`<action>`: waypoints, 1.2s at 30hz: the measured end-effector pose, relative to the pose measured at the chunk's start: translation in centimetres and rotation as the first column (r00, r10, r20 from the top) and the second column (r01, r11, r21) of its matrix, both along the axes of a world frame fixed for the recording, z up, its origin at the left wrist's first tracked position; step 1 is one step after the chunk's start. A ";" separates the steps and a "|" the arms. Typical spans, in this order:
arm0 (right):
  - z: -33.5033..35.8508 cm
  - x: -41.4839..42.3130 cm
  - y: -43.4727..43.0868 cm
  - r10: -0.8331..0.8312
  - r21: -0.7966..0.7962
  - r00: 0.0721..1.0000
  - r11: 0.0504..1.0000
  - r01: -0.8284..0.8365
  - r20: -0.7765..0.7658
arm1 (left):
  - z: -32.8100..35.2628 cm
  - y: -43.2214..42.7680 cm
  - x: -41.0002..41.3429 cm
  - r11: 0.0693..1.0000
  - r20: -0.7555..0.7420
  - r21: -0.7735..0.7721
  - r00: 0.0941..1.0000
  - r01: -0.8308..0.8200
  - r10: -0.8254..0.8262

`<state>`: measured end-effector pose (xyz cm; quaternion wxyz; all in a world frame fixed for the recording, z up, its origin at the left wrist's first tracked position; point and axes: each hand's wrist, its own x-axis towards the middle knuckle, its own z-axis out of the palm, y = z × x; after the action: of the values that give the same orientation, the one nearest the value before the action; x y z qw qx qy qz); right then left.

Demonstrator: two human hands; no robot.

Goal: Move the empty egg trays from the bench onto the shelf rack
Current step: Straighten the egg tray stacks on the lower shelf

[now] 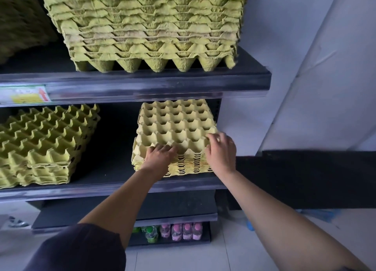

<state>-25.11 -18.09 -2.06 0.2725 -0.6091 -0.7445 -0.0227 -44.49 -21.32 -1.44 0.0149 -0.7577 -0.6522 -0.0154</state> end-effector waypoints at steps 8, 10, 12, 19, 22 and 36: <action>-0.7 -0.2 -2.2 0.133 -0.074 0.960 0.990 -0.118 0.248 | 0.3 -0.6 0.1 0.999 -0.011 -0.008 0.999 0.039 -0.040; -0.5 -0.3 -2.4 0.130 -0.079 0.958 0.990 -0.113 0.255 | 0.3 -0.8 0.2 0.999 -0.018 -0.011 0.999 0.036 -0.036; -0.3 -0.3 -2.7 0.120 -0.071 0.958 0.992 -0.105 0.260 | 0.4 -1.0 0.2 1.000 -0.012 -0.019 1.000 0.024 -0.024; 1.9 -4.1 -2.7 0.236 0.012 0.942 0.969 -0.246 0.240 | 1.4 -3.7 -2.5 0.987 -0.026 0.162 1.000 -0.002 0.007; 2.9 -7.9 -3.1 0.328 0.040 0.921 0.938 -0.343 0.212 | 2.3 -5.5 -5.6 0.970 -0.032 0.242 0.999 -0.015 0.024; 3.7 -31.3 -8.3 0.582 -0.038 0.797 0.811 -0.584 0.159 | 3.5 -13.1 -29.2 0.975 0.011 0.157 0.987 -0.160 0.160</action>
<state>-56.39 -26.41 1.64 0.2083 -0.3446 -0.9153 0.0075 -73.68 -34.38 2.03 0.0763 -0.6992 -0.7079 -0.0648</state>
